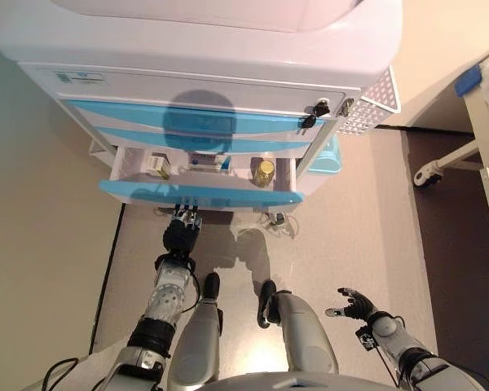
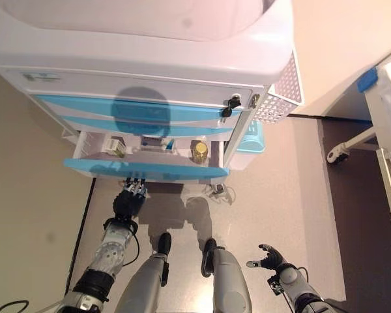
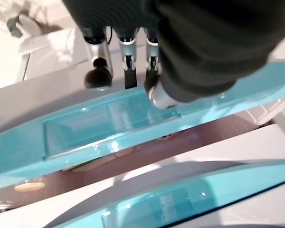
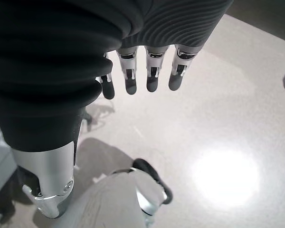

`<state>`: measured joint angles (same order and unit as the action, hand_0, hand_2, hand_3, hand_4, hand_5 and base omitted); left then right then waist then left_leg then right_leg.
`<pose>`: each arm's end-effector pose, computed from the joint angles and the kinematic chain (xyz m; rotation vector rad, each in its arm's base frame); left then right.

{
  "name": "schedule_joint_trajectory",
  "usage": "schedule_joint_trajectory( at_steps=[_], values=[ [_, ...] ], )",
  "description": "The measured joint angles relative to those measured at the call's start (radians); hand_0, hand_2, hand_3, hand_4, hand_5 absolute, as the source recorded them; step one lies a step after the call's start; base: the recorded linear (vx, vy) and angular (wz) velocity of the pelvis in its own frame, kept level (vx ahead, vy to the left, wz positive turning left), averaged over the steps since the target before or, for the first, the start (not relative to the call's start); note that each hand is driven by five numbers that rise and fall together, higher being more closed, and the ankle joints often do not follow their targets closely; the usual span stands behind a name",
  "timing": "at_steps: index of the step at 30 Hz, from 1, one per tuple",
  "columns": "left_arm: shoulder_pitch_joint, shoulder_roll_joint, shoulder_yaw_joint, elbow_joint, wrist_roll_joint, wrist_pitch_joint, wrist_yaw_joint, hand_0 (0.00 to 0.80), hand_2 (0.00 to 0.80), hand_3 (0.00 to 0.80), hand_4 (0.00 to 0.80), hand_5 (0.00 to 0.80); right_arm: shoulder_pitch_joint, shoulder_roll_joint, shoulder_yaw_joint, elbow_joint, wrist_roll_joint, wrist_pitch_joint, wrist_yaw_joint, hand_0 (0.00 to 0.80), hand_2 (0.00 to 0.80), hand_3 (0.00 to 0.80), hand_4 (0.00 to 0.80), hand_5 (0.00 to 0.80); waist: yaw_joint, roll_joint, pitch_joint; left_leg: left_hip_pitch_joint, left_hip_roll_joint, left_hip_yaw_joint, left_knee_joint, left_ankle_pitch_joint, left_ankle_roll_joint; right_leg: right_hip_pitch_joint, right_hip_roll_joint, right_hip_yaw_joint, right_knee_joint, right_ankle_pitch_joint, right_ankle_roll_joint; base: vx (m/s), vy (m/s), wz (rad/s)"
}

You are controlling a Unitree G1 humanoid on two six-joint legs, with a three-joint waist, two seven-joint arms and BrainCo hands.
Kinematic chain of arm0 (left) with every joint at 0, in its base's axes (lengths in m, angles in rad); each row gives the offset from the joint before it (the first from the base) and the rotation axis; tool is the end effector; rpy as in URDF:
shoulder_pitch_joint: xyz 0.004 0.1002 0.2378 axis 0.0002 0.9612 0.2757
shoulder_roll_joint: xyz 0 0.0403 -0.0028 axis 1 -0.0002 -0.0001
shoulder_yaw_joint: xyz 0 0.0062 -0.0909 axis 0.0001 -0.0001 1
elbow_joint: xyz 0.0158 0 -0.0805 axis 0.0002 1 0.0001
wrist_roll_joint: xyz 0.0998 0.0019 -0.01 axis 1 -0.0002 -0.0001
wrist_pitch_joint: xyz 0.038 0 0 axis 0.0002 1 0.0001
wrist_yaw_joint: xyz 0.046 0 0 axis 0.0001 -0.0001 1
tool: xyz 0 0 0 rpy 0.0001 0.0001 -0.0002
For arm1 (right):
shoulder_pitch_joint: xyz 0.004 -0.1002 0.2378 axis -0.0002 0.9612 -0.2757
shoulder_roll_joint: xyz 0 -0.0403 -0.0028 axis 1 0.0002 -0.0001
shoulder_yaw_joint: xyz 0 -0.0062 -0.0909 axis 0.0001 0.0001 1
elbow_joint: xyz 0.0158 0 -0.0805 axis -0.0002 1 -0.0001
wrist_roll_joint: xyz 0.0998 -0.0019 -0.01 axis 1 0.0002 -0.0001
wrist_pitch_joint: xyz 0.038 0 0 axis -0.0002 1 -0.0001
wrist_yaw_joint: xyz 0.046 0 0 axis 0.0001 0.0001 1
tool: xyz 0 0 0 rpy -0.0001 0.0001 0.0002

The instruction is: Open the drawer and pick up the medicine

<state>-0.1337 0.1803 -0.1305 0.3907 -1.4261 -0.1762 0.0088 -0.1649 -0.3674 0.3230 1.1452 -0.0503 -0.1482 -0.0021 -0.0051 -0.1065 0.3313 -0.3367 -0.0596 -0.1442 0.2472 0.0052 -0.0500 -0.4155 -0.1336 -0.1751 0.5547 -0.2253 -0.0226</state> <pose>0.2187 0.1704 0.0138 -1.1826 0.1474 0.2060 0.1454 -0.2383 -0.0714 -0.5634 0.8704 0.1377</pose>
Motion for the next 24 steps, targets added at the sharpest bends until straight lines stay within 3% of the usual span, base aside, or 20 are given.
schedule_joint_trajectory(
  at_steps=[10,16,24],
  values=[
    [0.278,-0.051,0.067,-0.095,0.043,0.101,-0.045,0.8,0.8,0.8,0.8,0.8,0.009,0.007,-0.06,-0.014,-0.039,0.011,0.001,0.0,0.0,0.0,0.0,0.0,0.026,0.053,-0.025,0.119,0.028,-0.016,-0.066,0.001,-0.008,0.132,0.028,-0.027,-0.093,0.009,-0.01,0.047,-0.001,-0.01],
    [0.4,-0.056,0.076,-0.135,0.082,0.147,-0.055,0.8,0.8,0.8,0.8,0.8,0.037,0.01,-0.092,-0.026,-0.05,0.018,0.011,0.0,0.0,0.0,0.0,0.0,0.075,0.064,-0.041,0.174,0.031,-0.033,-0.102,0.0,-0.01,0.198,0.028,-0.05,-0.129,0.003,-0.005,0.066,-0.01,0.1],
    [0.473,-0.091,0.115,-0.135,0.108,0.148,-0.054,0.8,0.8,0.8,0.8,0.8,0.079,0.016,-0.117,-0.011,-0.079,0.024,0.014,0.0,0.0,0.0,0.0,0.0,0.105,0.066,-0.074,0.225,0.029,-0.073,-0.134,0.001,-0.011,0.272,0.029,-0.088,-0.174,-0.005,0.002,0.054,-0.02,0.13]
  ],
)
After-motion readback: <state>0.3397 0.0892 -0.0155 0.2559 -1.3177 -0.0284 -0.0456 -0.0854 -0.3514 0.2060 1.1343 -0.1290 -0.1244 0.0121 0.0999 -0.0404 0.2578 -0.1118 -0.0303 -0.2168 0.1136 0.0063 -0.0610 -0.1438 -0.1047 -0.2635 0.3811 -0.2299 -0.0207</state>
